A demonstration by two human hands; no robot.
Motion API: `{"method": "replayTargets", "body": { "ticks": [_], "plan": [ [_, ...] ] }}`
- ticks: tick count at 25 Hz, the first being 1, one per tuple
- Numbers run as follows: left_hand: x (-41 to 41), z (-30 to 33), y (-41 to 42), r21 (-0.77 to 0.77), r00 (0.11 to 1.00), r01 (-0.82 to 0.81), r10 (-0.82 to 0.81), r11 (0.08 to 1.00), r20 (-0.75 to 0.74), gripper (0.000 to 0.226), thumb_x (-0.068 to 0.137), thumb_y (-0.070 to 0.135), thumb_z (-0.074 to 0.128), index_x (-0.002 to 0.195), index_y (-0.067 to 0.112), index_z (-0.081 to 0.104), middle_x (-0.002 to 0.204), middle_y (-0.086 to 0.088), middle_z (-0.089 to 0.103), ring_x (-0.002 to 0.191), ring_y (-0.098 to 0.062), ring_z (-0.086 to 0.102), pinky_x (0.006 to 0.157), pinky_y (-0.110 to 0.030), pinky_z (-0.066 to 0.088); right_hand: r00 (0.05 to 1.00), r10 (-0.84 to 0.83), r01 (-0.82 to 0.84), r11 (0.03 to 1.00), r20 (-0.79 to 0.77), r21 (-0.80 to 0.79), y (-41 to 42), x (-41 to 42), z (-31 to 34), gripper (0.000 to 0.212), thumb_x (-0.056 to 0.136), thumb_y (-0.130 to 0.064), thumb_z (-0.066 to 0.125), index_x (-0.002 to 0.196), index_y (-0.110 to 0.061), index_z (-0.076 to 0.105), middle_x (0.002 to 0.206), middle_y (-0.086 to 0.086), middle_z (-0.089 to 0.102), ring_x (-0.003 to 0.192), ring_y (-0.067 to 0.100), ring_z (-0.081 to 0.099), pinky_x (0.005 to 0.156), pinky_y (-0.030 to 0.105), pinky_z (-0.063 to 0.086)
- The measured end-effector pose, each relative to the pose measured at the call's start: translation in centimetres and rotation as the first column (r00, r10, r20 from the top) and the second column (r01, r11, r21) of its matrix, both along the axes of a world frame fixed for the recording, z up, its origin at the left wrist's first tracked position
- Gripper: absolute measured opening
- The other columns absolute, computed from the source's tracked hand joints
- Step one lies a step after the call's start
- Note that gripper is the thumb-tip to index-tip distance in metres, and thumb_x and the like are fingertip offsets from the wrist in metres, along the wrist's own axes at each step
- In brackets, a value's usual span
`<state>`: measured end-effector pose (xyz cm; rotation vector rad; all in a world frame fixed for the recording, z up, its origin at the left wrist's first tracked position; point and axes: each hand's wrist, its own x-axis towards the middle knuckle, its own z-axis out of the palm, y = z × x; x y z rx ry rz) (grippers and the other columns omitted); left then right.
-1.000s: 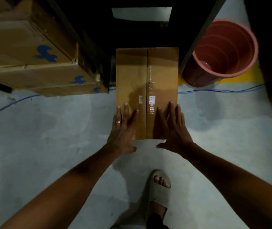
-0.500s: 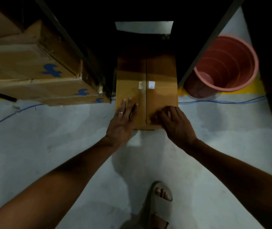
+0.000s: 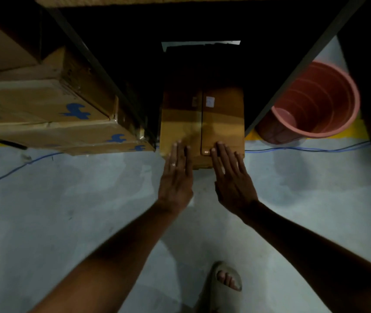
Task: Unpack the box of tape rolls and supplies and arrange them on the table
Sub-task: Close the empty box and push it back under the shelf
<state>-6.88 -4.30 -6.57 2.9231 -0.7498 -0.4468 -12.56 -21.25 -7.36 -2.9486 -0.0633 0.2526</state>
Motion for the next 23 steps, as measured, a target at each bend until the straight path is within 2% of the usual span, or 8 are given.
{"method": "replayTargets", "body": {
  "ticks": [3,5,8,12,16,19,23],
  "plan": [
    [-1.6,-0.9,0.0,0.009,0.999,-0.036,0.036,0.999,-0.009,0.109,0.08,0.018,0.066,0.153,0.001,-0.013,0.161,-0.021,-0.022,0.15,-0.035,-0.016,0.121,-0.041,0.015,1.0,0.028,-0.028,0.998,0.001,-0.064,0.0,0.0,-0.3,0.092,0.078,-0.009,0.055,0.156,-0.004,0.005,0.163,0.018,-0.002,0.152,0.032,-0.002,0.119,0.053,0.016],
    [-0.5,-1.3,-0.2,0.01,0.999,-0.036,0.035,0.999,0.014,0.107,0.08,0.016,0.065,0.154,0.002,-0.012,0.161,-0.02,-0.022,0.15,-0.036,-0.015,0.119,-0.039,0.02,1.0,0.028,-0.027,0.995,0.003,-0.094,-0.2,1.1,-0.5,0.096,0.075,-0.009,0.056,0.155,-0.003,0.004,0.163,0.019,-0.003,0.151,0.033,-0.003,0.12,0.053,0.015],
    [1.9,-1.1,-0.6,0.048,1.0,-0.005,0.006,0.999,-0.027,0.109,0.081,0.021,0.063,0.153,0.003,-0.016,0.159,-0.02,-0.027,0.15,-0.036,-0.017,0.12,-0.041,0.024,0.998,0.044,-0.05,0.985,-0.044,-0.162,-0.7,3.0,-0.4,0.109,0.07,-0.021,0.067,0.155,-0.002,0.001,0.163,0.02,-0.006,0.151,0.035,-0.004,0.12,0.053,0.012],
    [5.3,-0.5,-0.8,0.001,0.997,0.058,-0.058,0.998,-0.044,0.109,0.079,0.017,0.064,0.154,0.005,-0.014,0.162,-0.017,-0.022,0.151,-0.035,-0.015,0.115,-0.042,0.032,0.993,0.054,-0.077,0.97,-0.104,-0.23,-1.8,6.4,0.1,0.126,0.066,-0.041,0.075,0.154,-0.002,-0.006,0.163,0.019,-0.008,0.151,0.035,-0.003,0.121,0.051,0.01],
    [8.0,1.0,-2.4,0.123,0.996,0.059,-0.049,0.991,-0.08,0.112,0.08,0.028,0.067,0.154,0.004,-0.014,0.162,-0.018,-0.02,0.15,-0.036,-0.016,0.12,-0.05,0.01,0.981,0.056,-0.102,0.963,-0.187,-0.249,-2.8,9.3,1.0,0.146,0.056,-0.053,0.082,0.153,-0.003,-0.014,0.162,0.017,-0.015,0.151,0.033,-0.006,0.122,0.048,0.007],
    [8.9,1.9,-2.7,0.169,0.985,0.083,-0.056,0.982,-0.161,0.112,0.083,0.033,0.065,0.154,0.005,-0.017,0.16,-0.017,-0.025,0.149,-0.036,-0.021,0.121,-0.051,0.007,0.969,0.076,-0.136,0.957,-0.234,-0.254,-3.2,9.9,1.7,0.146,0.058,-0.055,0.081,0.152,-0.005,-0.019,0.161,0.016,-0.02,0.15,0.032,-0.01,0.123,0.048,0.004],
    [10.0,3.3,-2.7,0.101,0.967,0.086,-0.059,0.991,-0.249,0.101,0.088,0.028,0.061,0.156,0.01,-0.012,0.162,-0.013,-0.023,0.15,-0.031,-0.018,0.121,-0.046,0.01,0.954,0.077,-0.157,0.952,-0.291,-0.261,-3.5,10.7,2.7,0.143,0.062,-0.057,0.079,0.151,-0.005,-0.02,0.161,0.017,-0.021,0.151,0.032,-0.01,0.121,0.046,0.002]
  ]
}}
